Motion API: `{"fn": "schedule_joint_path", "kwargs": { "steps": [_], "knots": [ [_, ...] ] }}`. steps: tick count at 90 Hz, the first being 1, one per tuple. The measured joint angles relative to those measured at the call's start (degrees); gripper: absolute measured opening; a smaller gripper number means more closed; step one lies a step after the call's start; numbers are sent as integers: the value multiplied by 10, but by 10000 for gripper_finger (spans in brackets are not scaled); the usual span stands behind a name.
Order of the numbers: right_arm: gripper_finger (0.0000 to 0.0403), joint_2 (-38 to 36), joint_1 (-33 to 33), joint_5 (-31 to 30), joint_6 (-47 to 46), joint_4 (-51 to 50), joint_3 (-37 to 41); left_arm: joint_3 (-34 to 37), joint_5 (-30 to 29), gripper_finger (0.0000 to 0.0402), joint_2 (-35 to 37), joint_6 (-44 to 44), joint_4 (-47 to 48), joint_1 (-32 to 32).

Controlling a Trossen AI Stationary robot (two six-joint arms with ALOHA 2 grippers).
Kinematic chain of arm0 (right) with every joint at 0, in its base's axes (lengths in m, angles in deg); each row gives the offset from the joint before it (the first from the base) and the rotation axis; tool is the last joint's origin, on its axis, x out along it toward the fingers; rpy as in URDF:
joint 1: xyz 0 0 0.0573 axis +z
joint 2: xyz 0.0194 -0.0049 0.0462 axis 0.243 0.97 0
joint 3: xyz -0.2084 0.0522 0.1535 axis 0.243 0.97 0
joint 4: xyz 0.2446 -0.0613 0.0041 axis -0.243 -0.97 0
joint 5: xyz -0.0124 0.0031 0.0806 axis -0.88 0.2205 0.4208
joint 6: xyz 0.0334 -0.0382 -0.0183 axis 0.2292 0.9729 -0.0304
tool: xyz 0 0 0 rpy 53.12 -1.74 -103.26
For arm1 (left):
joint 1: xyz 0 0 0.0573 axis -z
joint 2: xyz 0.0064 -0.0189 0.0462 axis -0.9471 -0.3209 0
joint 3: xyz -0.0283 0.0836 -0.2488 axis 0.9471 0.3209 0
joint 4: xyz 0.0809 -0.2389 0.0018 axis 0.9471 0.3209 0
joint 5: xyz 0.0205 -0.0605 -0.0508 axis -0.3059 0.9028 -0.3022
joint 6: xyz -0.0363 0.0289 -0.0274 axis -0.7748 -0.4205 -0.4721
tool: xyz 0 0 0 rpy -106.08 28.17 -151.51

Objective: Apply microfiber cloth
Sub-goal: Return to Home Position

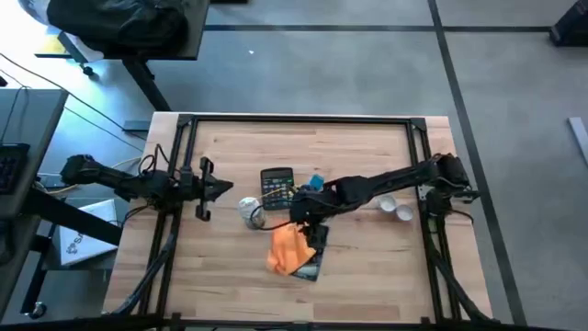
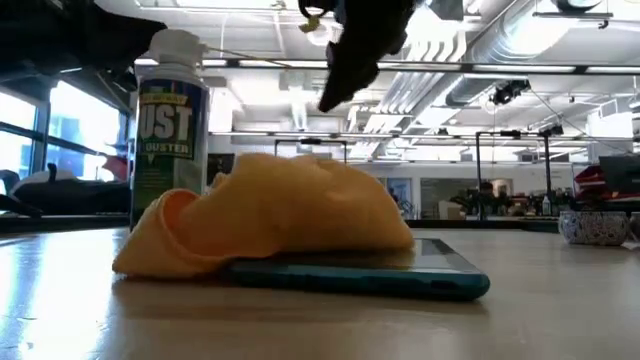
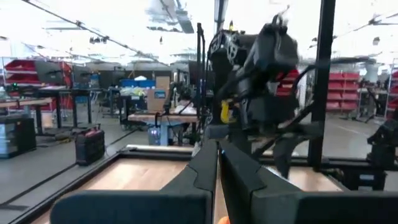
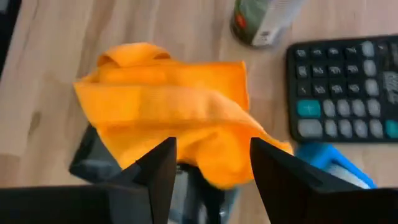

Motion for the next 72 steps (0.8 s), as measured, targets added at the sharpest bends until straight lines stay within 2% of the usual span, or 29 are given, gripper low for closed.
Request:
{"fn": "schedule_joint_path", "kwargs": {
  "steps": [9, 22, 55, 65, 72],
  "knots": [
    [168, -32, 1, -25, 24, -3, 1, 0, 3, 0, 0, -4, -3, 3],
    [140, -103, 2, -33, 49, 74, 61, -3, 0, 0, 0, -16, 1, 6],
    [51, -361, -39, -30, 5, 355, 383, -5, 0, 0, 0, -15, 17, 11],
    [13, -446, -54, 4, -11, 448, 480, -5, 0, 0, 0, -15, 17, 11],
    [4, -501, -68, 31, -32, 493, 536, -5, 0, 0, 0, -15, 17, 11]
  ]
}}
